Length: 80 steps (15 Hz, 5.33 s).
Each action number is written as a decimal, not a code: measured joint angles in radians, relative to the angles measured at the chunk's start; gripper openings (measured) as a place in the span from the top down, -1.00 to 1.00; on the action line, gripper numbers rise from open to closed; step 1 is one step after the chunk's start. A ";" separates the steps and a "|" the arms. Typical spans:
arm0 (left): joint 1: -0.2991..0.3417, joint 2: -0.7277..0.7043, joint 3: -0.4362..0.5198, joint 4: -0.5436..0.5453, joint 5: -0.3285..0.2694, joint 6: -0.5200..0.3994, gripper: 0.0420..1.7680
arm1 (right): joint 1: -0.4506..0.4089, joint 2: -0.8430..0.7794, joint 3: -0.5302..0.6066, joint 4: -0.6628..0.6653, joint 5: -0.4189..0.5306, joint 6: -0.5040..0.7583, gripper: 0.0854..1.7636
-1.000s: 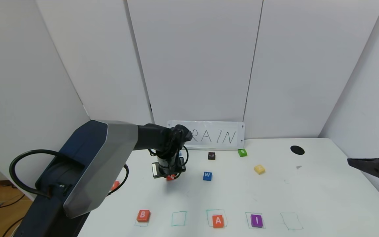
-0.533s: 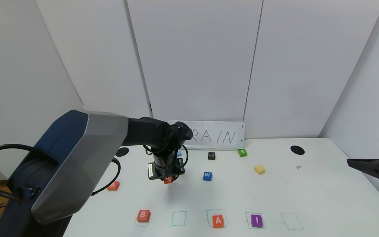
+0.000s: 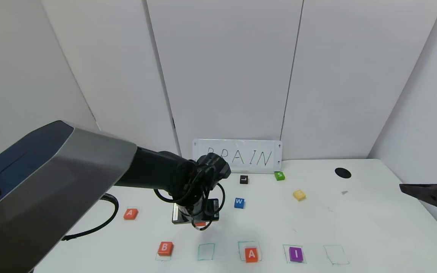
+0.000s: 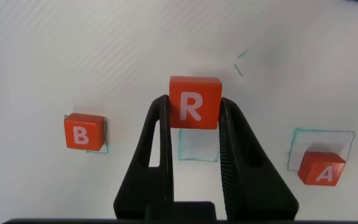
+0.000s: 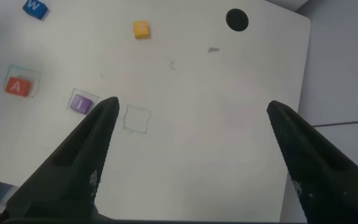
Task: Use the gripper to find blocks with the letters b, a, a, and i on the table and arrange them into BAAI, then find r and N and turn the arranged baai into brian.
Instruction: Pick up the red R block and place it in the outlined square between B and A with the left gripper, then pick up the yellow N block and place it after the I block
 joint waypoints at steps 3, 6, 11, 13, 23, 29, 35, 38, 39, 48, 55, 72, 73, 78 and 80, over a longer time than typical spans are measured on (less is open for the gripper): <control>-0.038 -0.043 0.101 -0.084 0.003 0.001 0.49 | 0.000 0.000 0.001 -0.006 0.000 0.000 -0.94; -0.060 -0.068 0.176 -0.127 0.004 0.000 0.49 | 0.000 0.000 0.004 -0.009 0.000 0.000 -0.94; -0.083 -0.079 0.265 -0.228 0.009 -0.004 0.49 | 0.001 0.001 0.006 -0.009 0.000 0.000 -0.94; -0.096 -0.075 0.282 -0.242 0.013 -0.010 0.49 | 0.001 0.001 0.006 -0.010 0.000 0.000 -0.94; -0.116 -0.033 0.293 -0.243 0.019 -0.043 0.49 | 0.010 0.004 0.010 -0.011 -0.015 0.000 -0.94; -0.124 -0.020 0.303 -0.251 0.023 -0.049 0.49 | 0.015 0.007 0.015 -0.021 -0.021 0.000 -0.94; -0.124 -0.009 0.325 -0.303 0.024 -0.051 0.49 | 0.020 0.007 0.019 -0.022 -0.021 0.000 -0.94; -0.124 -0.009 0.326 -0.301 0.025 -0.063 0.49 | 0.021 0.007 0.021 -0.029 -0.023 0.001 -0.94; -0.124 -0.009 0.326 -0.300 0.026 -0.064 0.49 | 0.021 0.007 0.022 -0.029 -0.027 0.000 -0.94; -0.124 -0.015 0.332 -0.300 0.027 -0.062 -0.30 | 0.028 0.007 0.024 -0.029 -0.029 0.001 -0.94; -0.125 -0.104 0.331 -0.284 0.024 0.004 -0.68 | 0.030 0.009 0.026 -0.030 -0.030 0.001 -0.94; 0.021 -0.657 0.416 -0.153 -0.130 0.449 -0.91 | 0.057 0.135 -0.034 0.038 0.024 0.023 -0.94; 0.047 -0.682 0.418 -0.153 -0.148 0.467 -0.91 | 0.058 0.150 -0.060 0.063 0.025 0.024 -0.94; 0.256 -0.786 0.408 -0.130 -0.293 0.614 -0.92 | 0.056 0.281 -0.192 0.140 0.068 0.049 -0.94; 0.305 -0.805 0.405 -0.129 -0.306 0.635 -0.93 | 0.049 0.351 -0.243 0.140 0.134 0.072 -0.94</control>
